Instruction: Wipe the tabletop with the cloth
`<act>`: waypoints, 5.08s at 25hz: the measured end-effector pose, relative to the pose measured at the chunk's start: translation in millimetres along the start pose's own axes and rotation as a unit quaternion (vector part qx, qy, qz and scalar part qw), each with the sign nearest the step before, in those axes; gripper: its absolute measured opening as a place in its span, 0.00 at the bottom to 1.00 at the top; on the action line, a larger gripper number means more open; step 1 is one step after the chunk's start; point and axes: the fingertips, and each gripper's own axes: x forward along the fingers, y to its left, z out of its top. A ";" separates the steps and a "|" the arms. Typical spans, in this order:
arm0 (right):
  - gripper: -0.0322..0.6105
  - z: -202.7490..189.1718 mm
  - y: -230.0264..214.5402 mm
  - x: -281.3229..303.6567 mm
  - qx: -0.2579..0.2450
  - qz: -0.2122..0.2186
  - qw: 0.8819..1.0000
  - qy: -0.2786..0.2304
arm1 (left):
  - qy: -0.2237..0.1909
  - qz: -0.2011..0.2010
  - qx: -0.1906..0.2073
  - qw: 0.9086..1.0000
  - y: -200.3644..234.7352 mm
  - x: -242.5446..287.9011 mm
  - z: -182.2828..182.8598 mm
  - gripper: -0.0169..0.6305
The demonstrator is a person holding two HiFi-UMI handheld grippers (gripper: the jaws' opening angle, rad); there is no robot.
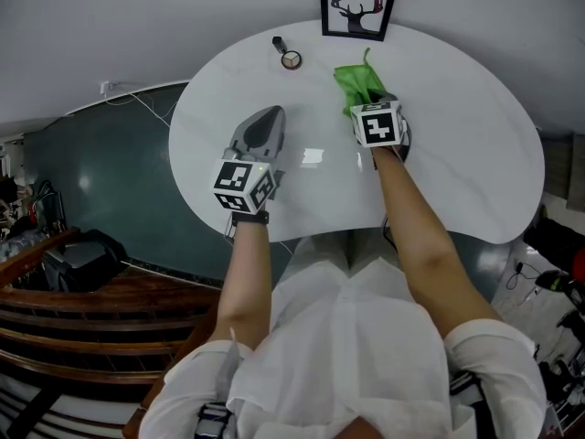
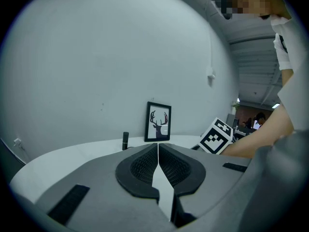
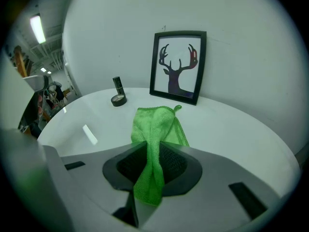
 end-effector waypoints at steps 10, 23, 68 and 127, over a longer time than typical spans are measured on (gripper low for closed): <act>0.16 65.0 26.7 42.8 -0.067 0.041 0.997 -0.011 | 0.005 -0.001 -0.004 1.000 -4.7 10.1 0.0 0.06; 0.16 11.9 -102.2 2.9 -0.019 0.005 1.000 -0.007 | 0.001 -0.043 0.006 0.999 -65.9 68.2 15.8 0.06; 0.16 -202.4 -463.5 -184.7 0.157 -0.233 0.959 0.049 | 0.023 -0.103 0.027 0.994 -202.3 156.2 15.8 0.06; 0.16 -33.3 342.8 -12.2 -0.183 0.153 0.971 0.015 | 0.018 0.034 0.002 0.999 76.9 -173.2 -36.4 0.06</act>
